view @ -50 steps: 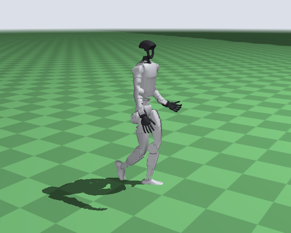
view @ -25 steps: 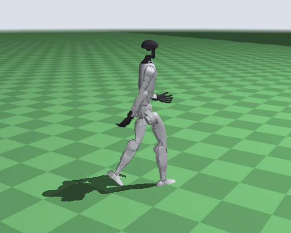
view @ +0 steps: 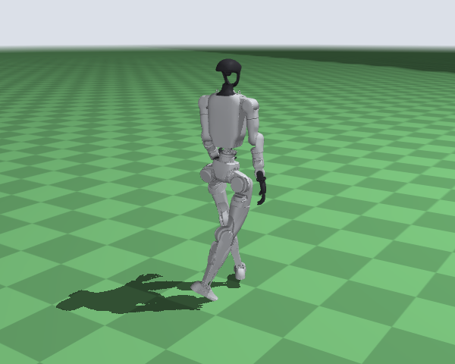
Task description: Walk run
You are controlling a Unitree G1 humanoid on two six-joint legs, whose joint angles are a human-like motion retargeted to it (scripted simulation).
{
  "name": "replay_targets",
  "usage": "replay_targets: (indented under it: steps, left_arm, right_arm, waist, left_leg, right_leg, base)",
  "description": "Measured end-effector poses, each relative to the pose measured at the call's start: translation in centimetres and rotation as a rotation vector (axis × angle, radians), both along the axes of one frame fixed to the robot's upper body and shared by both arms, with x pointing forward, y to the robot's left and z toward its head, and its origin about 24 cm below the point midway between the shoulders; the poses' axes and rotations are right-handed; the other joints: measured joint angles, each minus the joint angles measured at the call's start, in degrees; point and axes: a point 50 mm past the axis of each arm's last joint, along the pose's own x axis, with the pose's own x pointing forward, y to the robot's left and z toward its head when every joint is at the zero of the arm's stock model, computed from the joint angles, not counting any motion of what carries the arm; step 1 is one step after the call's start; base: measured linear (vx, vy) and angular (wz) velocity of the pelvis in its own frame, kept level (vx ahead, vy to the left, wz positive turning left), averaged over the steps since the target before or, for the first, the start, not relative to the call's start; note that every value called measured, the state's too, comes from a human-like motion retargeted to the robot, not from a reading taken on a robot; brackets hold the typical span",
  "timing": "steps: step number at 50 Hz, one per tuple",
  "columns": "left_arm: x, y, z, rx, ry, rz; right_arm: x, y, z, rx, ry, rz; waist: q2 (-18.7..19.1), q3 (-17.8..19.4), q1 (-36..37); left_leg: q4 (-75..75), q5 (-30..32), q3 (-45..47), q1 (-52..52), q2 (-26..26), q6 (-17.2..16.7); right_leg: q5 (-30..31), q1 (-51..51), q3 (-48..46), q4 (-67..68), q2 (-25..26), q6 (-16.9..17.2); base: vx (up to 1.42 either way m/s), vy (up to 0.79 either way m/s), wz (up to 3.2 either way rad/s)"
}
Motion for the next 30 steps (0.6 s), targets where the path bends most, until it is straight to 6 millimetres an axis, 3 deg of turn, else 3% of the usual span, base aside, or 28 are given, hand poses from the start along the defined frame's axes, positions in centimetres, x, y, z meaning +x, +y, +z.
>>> replay_targets:
  steps: [2, 3, 5, 6, 8, 9, 10, 12, 13, 15, 18, 23, 25, 27, 28, 30]
  left_arm:
    - [-0.2, 0.6, -0.4, -0.01, 0.027, 0.019]
    - [-0.2, 1.1, -0.6, -0.013, 0.04, 0.047]
    - [0.0, 1.4, -0.6, -0.012, 0.054, 0.073]
    - [0.4, 1.6, -0.4, -0.002, 0.041, 0.081]
    - [1.3, 1.8, 0.1, 0.011, 0.014, 0.075]
    - [2.0, 1.3, 0.3, 0.007, -0.004, 0.048]
    - [2.8, 0.7, 0.6, 0.0, -0.024, 0.012]
    - [4.0, 0.1, 1.3, 0.002, -0.07, -0.038]
    - [4.5, 0.0, 1.7, 0.003, -0.092, -0.055]
    - [5.4, -0.2, 2.4, 0.003, -0.134, -0.099]
    - [6.6, -0.2, 3.1, 0.01, -0.175, -0.15]
    - [7.1, 0.0, 3.4, 0.042, -0.19, -0.199]
    - [6.8, 0.3, 3.1, 0.047, -0.176, -0.188]
    - [5.8, 0.9, 2.4, 0.045, -0.138, -0.16]
    - [5.2, 1.2, 2.0, 0.041, -0.118, -0.141]
    - [3.6, 1.5, 1.1, 0.029, -0.069, -0.112]
  right_arm:
    - [-1.4, 0.4, -0.1, -0.003, 0.07, 0.011]
    - [-2.1, 0.7, -0.1, -0.002, 0.096, 0.025]
    - [-3.5, 0.3, 0.0, 0.002, 0.115, 0.021]
    - [-3.8, 0.2, 0.1, 0.006, 0.117, 0.015]
    - [-4.9, 0.1, 0.2, 0.019, 0.13, -0.044]
    - [-5.4, 0.2, 0.2, 0.037, 0.132, -0.125]
    - [-6.0, 0.2, 0.3, 0.059, 0.128, -0.226]
    - [-7.0, 0.9, 0.3, 0.095, 0.119, -0.414]
    - [-7.6, 1.0, 0.4, 0.099, 0.121, -0.474]
    - [-8.7, 0.9, 0.7, 0.105, 0.141, -0.569]
    - [-10.3, 1.2, 1.0, 0.097, 0.205, -0.603]
    - [-11.6, 1.5, 1.3, 0.117, 0.285, -0.473]
    - [-11.4, 1.3, 1.3, 0.145, 0.304, -0.363]
    - [-11.1, 1.0, 1.3, 0.158, 0.328, -0.254]
    - [-10.9, 0.7, 1.3, 0.15, 0.341, -0.206]
    - [-10.5, 0.0, 1.4, 0.116, 0.363, -0.151]
  waist:
    - [0.69, -1.82, -1.91]
    - [1.89, -2.36, -3.39]
    - [2.36, -1.53, -5.13]
    - [3.4, -2.07, 0.22]
    - [6.39, -2.71, 8.54]
    - [7.71, -2.44, 8.55]
    - [8.83, -1.94, 6.77]
    - [13.44, -2.05, -9.32]
    - [13.62, -2.31, -9.99]
    - [13.48, -2.63, -12.23]
    - [11.74, -2.6, -15.35]
    - [8.0, -0.34, -16.13]
    - [7.1, 0.07, -15.65]
    - [6.98, -0.24, -16.18]
    - [7.09, -0.95, -16.43]
    - [7.68, -2.54, -18.01]
  left_leg:
    - [5.7, -2.78, -17.79, -5.39, 0.83, 0.0]
    - [8.95, -4.23, -20.95, -6.68, 2.6, 0.0]
    - [11.56, -7.79, -12.93, -0.82, 4.38, 0.0]
    - [9.44, -8.7, -8.06, 1.55, 5.94, 0.0]
    - [6.97, -9.81, -3.38, 4.65, 8.9, 0.0]
    - [6.33, -9.73, -5.41, 5.72, 8.82, 0.0]
    - [5.77, -9.43, -8.98, 6.75, 7.99, 0.0]
    - [6.5, -8.04, -27.06, 6.32, 7.45, 0.0]
    - [6.07, -8.3, -28.3, 7.3, 6.93, 0.0]
    - [5.72, -8.74, -32.63, 8.85, 5.32, 0.0]
    - [5.75, -9.78, -39.46, 11.95, 1.83, 0.0]
    - [4.35, -9.77, -46.88, 21.31, -3.47, 0.0]
    - [3.42, -7.93, -47.97, 24.55, -4.57, -0.93]
    - [4.22, -4.58, -48.43, 26.49, -4.11, -3.72]
    - [4.77, -1.77, -48.26, 26.64, -3.94, -5.54]
    - [6.99, 6.32, -49.55, 26.92, -3.71, -10.27]
  right_leg:
    - [11.8, -2.8, -1.11, 6.46, 1.22, -1.03]
    - [17.3, -5.32, 2.28, 11.52, 2.48, -2.12]
    - [19.13, -10.05, 3.81, 29.65, 0.5, -9.4]
    - [19.13, -10.07, 12.27, 29.0, 3.95, -10.67]
    - [15.77, -10.99, 25.35, 28.1, 8.74, -11.93]
    - [12.6, -14.1, 25.73, 30.4, 9.18, -12.93]
    - [9.11, -18.42, 23.51, 34.02, 8.9, -14.27]
    - [1.36, -27.57, 8.45, 38.01, 4.01, -15.34]
    - [-1.53, -29.24, 8.63, 36.12, 2.69, -15.96]
    - [-3.85, -32.41, 8.97, 30.01, 0.81, -14.99]
    - [-2.85, -35.5, 15.12, 16.54, 0.19, -9.36]
    - [-6.0, -38.74, 26.38, -3.2, -1.55, -2.93]
    - [-7.9, -39.37, 29.02, -8.4, -1.3, 6.26]
    - [-6.38, -40.14, 19.74, -7.53, -2.72, 5.76]
    - [-5.39, -40.24, 21.41, -5.64, -1.05, 1.44]
    - [-3.09, -40.01, 16.33, -1.76, -1.66, -0.7]
  base:
    - [1.07, -0.06, 0.77]
    - [0.84, 0.12, 0.81]
    - [0.84, 0.14, -0.11]
    - [0.8, 0.32, -2.3]
    - [0.59, 0.44, -2.17]
    - [0.66, 0.36, 1.21]
    - [0.81, 0.26, 5.19]
    - [0.73, 0.1, 6.7]
    - [0.64, -0.01, 3.78]
    - [0.75, -0.07, 2.26]
    - [0.84, -0.13, 2.15]
    - [0.86, -0.12, 1.31]
    - [0.97, -0.21, 0.52]
    - [1.22, -0.38, 0.42]
    - [0.94, -0.26, 0.48]
    - [1.18, -0.3, 0.98]
